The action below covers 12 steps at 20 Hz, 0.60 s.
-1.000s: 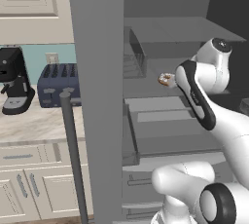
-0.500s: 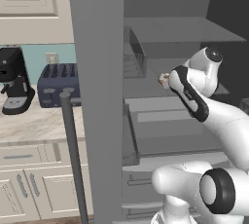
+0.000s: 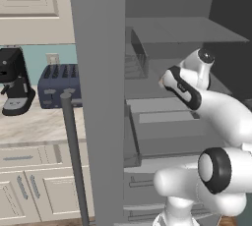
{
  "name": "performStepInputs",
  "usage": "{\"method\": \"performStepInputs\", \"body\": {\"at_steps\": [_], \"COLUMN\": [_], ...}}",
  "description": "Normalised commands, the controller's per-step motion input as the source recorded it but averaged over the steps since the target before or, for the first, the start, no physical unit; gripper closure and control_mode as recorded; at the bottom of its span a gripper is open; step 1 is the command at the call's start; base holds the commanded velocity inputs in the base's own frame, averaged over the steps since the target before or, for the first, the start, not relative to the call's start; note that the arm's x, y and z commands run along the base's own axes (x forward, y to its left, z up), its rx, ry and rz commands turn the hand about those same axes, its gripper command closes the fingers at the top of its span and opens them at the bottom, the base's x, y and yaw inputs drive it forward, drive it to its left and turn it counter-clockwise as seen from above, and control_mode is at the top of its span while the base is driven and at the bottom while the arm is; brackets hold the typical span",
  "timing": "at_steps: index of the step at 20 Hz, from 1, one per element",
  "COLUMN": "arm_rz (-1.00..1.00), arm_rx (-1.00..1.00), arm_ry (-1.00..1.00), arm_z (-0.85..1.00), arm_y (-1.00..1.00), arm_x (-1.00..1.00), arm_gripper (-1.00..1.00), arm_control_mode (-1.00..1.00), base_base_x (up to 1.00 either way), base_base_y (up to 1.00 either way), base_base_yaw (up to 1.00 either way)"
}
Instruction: Take the cake and donut from the fridge and place them on the empty tray on the dining counter.
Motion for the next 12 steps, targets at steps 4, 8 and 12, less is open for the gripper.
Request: {"method": "performStepInputs", "body": {"at_steps": [4,8,12], "arm_rz": [0.00,0.02,0.03], "arm_rx": [0.00,0.00,0.00], "arm_ry": [0.08,0.01,0.00], "arm_z": [0.00,-0.09,-0.21], "arm_y": [-0.01,-0.14,-0.09], "arm_x": [0.50,0.39,0.35], "arm_gripper": [-1.00,-1.00,-1.00], "arm_control_mode": [-1.00,-1.00,-1.00], "base_base_x": [0.00,0.00,0.00], "base_base_y": [0.00,0.00,0.00], "base_base_yaw": [0.00,0.00,0.00]}}
